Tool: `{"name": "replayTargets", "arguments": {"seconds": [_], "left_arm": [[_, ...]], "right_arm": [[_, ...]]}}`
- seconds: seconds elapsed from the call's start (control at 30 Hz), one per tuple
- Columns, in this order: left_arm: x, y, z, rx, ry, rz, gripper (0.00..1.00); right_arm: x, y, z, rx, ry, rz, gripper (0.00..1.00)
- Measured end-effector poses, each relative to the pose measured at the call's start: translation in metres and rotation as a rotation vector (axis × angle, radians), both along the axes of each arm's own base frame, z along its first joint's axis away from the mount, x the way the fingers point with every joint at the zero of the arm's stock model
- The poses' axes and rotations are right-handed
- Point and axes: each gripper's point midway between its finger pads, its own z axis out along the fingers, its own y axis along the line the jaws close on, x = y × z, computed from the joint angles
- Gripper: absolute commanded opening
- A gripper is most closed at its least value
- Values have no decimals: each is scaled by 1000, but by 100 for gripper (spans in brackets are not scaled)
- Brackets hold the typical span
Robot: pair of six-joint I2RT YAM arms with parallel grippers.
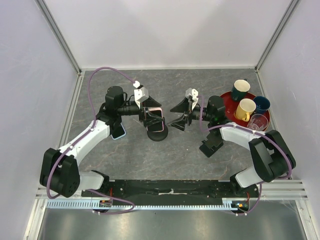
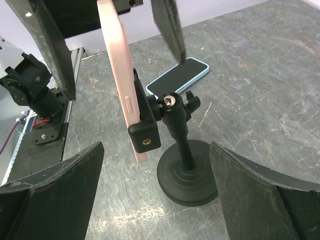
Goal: Place the phone on the phone stand
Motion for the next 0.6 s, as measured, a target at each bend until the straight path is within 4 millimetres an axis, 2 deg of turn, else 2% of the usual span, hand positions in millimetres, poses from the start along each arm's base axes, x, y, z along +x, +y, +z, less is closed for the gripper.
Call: {"name": "replayTargets", "arguments": {"seconds": [0.13,0.33,0.43,0.6], "left_arm": [[3,3,7,-1,-24,35,92],[1,16,40,-42,-84,153,93],[-5,34,53,-85,-70,279,94],[-37,76,50,-188,-53,480,97]], "right_arm": [[-3,0,-5,-10,23,13,93],[-7,2,-5,-11,26,35,93],[-11,7,-4,-11,25,51,93],[-5,26,11,-2,2,76,90]]}}
